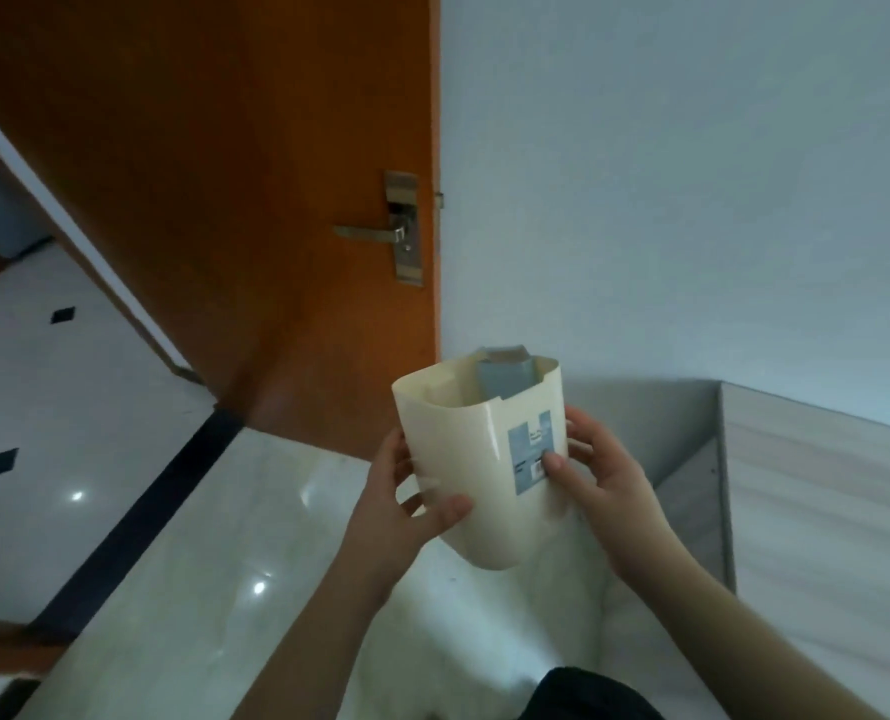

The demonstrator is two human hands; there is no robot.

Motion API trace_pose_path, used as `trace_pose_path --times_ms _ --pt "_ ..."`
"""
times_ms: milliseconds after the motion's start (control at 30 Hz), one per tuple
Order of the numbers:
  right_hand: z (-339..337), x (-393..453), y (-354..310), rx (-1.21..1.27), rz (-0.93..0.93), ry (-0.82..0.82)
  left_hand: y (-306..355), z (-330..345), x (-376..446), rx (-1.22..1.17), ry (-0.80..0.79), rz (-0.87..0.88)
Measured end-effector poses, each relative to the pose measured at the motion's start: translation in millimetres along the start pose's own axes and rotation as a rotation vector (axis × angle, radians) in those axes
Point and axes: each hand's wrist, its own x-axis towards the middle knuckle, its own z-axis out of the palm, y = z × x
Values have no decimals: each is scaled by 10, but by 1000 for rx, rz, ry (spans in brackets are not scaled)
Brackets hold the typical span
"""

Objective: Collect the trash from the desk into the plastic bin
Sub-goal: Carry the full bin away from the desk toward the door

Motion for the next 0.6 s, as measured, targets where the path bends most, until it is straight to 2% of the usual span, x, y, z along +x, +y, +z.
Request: trace_pose_path --times_ms 300,500,600 --pt "-873 217 326 4 29 339 -21 891 983 74 -315 -18" --pt "-1423 502 456 46 36 441 11 1506 1578 193 -418 7" --pt "-1713 603 459 66 35 484 41 1796 1814 354 -482 43"
